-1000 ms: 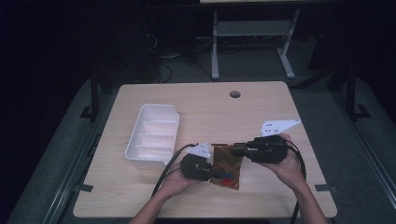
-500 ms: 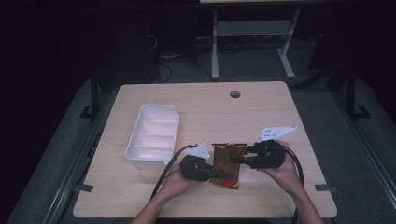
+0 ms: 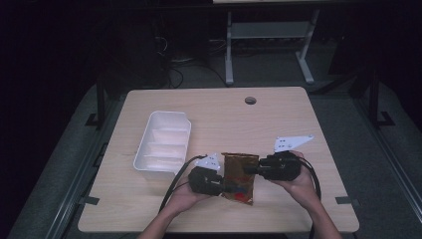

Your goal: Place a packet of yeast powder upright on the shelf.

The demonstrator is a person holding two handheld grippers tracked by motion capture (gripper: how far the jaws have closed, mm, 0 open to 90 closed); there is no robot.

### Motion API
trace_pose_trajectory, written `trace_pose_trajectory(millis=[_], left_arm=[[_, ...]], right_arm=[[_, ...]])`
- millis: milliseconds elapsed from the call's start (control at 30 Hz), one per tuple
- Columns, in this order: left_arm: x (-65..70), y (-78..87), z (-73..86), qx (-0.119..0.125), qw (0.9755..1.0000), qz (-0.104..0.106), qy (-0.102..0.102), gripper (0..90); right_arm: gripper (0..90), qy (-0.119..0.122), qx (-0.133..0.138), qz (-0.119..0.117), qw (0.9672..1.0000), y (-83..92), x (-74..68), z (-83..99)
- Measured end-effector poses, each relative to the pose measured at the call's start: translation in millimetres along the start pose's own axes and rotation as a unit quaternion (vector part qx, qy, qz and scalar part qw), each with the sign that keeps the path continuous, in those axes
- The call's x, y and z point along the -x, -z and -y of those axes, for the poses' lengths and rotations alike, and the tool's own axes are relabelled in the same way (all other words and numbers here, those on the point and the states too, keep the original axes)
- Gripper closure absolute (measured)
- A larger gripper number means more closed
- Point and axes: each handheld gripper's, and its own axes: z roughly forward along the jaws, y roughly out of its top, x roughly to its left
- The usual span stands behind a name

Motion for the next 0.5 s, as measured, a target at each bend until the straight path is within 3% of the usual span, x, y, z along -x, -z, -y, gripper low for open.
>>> trace_pose_trajectory(millis=[167, 267, 500], left_arm=[[3.4, 12.0, 2.4, 0.014, 0.9996, -0.025, -0.001, 56.5], [12.5, 17.2, 6.1, 0.011, 0.9983, -0.053, -0.019, 49.0], [20.9, 22.1, 17.7, 0.001, 0.9972, -0.069, -0.029, 43.2]], right_arm=[[79.0, 0.013, -0.008, 0.004, 0.9999, 3.1, -5.0, -2.1], [79.4, 0.02, -0.002, 0.008, 0.9998, 9.9, -6.8, -5.2], [79.5, 0.011, 0.007, 0.031, 0.9994, 22.3, 0.1, -14.2]])
